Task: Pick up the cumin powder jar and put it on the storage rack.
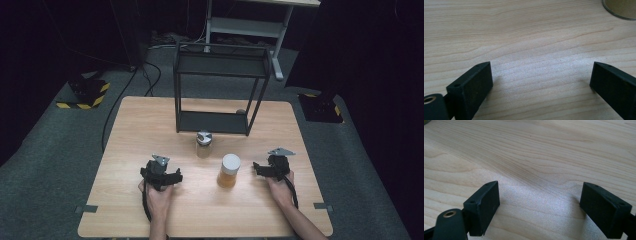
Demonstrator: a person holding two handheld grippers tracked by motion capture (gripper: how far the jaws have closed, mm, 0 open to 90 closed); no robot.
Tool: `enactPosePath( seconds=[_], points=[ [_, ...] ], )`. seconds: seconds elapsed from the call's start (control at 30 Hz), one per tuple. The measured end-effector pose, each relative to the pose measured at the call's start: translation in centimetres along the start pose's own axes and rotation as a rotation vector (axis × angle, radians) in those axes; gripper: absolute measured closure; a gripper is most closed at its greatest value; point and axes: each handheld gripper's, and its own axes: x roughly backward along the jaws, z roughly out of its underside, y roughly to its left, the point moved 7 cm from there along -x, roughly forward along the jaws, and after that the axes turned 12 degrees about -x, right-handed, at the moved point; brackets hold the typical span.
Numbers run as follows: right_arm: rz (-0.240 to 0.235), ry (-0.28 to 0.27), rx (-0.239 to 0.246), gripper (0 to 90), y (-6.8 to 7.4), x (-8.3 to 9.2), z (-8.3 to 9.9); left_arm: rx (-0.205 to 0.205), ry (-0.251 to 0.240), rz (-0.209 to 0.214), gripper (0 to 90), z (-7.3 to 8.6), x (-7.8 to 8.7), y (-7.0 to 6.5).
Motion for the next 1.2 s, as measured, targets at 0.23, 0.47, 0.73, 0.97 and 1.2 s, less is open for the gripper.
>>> enactPosePath(
  seconds=[0.23,0.47,0.73,0.97,1.2],
  points=[
    [0.003,0.001,-0.001,14.5,0.0,0.0,0.0,0.002,0.004,0.007,1.1,-0.2,-0.2,-0.1],
    [0.014,0.004,-0.008,11.9,0.1,-0.1,-0.1,-0.001,0.006,0.014,0.2,-0.3,-0.3,0.0],
    [0.011,0.015,-0.001,7.1,0.1,-0.2,-0.2,-0.01,0.006,0.025,0.1,-0.6,-0.6,0.3],
    [0.01,0.016,0.0,7.0,0.1,-0.2,-0.2,-0.023,-0.034,0.101,0.1,-0.9,-0.5,0.3],
    [0.012,0.015,0.001,7.2,0.1,-0.2,-0.2,-0.099,-0.066,0.159,0.1,-2.6,-0.3,-1.4]
  ],
)
